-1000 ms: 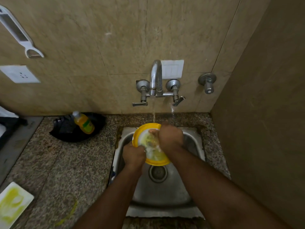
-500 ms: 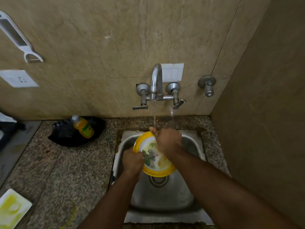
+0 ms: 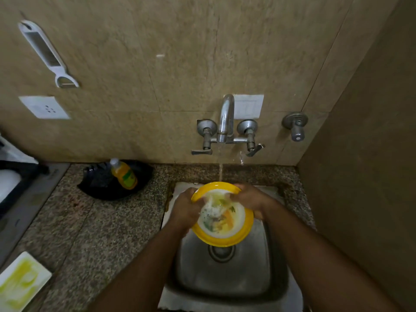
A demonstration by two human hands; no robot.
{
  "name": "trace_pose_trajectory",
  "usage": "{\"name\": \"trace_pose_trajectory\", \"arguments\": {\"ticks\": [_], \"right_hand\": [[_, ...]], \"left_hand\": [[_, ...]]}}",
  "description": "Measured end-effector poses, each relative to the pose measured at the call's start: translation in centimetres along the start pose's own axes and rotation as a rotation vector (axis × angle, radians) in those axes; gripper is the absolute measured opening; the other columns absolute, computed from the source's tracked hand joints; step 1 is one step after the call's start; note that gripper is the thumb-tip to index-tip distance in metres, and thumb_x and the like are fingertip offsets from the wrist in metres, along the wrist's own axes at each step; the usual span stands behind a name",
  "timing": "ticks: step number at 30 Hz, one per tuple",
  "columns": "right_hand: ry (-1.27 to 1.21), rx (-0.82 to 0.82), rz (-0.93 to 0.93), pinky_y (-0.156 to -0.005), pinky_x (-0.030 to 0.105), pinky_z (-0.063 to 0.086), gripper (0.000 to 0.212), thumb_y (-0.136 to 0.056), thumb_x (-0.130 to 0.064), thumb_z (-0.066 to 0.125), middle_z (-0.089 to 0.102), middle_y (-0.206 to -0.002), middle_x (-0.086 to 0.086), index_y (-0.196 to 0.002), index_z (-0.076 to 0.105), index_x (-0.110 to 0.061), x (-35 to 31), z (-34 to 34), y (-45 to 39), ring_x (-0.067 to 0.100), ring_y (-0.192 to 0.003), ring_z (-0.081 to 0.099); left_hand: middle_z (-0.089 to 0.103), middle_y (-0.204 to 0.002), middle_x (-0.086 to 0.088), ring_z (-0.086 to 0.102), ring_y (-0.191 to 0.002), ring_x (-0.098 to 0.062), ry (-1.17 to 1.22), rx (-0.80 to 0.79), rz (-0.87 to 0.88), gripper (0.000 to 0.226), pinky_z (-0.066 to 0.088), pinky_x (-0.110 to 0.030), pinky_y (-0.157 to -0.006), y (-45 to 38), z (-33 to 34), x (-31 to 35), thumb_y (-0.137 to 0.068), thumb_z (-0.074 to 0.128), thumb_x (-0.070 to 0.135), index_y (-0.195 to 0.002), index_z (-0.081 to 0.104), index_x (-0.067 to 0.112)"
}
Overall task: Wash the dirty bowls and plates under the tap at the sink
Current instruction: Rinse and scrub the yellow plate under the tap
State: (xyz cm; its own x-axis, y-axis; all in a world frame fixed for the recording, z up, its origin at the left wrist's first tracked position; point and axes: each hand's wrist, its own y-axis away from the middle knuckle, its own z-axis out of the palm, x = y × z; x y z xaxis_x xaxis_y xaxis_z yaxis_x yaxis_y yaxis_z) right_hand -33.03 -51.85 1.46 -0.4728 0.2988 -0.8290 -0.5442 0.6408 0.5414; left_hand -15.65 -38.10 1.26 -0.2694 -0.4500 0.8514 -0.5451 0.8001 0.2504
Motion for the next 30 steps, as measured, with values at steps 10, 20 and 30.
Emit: {"name": "trace_pose_trajectory", "arguments": {"ticks": [10, 20, 30], "right_hand": [[0.023, 0.564, 0.05, -0.094, 0.043, 0.056, 0.028, -0.092, -0.016, 0.071, 0.073, -0.12, 0.016, -0.119, 0.073, -0.007, 2.6, 1.1, 0.9, 0.036, -0.108, 0.069], [0.034, 0.747, 0.225, -0.092, 0.041, 0.057, 0.039, -0.09, -0.031, 0.067, 0.072, -0.121, 0.017, -0.121, 0.07, -0.008, 4.9, 2.8, 0.9, 0.037, -0.108, 0.069], [-0.009, 0.807, 0.164, -0.095, 0.047, 0.053, 0.028, -0.092, -0.007, 0.059, 0.069, -0.118, 0.026, -0.116, 0.07, -0.001, 5.5, 4.4, 3.0, 0.047, -0.111, 0.065]], "left_hand": [[-0.023, -0.166, -0.019, -0.015, -0.157, -0.04, -0.867, -0.228, 0.406, 0.09, -0.007, -0.059, -0.124, 0.8, 8.8, 1.5, -0.094, 0.018, 0.06, -0.163, -0.003, 0.007], [0.042, -0.159, -0.018, 0.037, -0.147, -0.036, -0.977, -0.49, 0.114, 0.063, 0.025, -0.048, -0.121, 3.6, 9.7, 3.3, -0.107, 0.028, 0.049, -0.151, 0.047, 0.008], [0.036, -0.164, -0.008, 0.027, -0.153, -0.018, -0.626, -0.689, 0.485, 0.047, 0.009, -0.018, -0.123, 2.6, 7.0, -0.6, -0.108, 0.047, 0.027, -0.152, 0.048, 0.012]]}}
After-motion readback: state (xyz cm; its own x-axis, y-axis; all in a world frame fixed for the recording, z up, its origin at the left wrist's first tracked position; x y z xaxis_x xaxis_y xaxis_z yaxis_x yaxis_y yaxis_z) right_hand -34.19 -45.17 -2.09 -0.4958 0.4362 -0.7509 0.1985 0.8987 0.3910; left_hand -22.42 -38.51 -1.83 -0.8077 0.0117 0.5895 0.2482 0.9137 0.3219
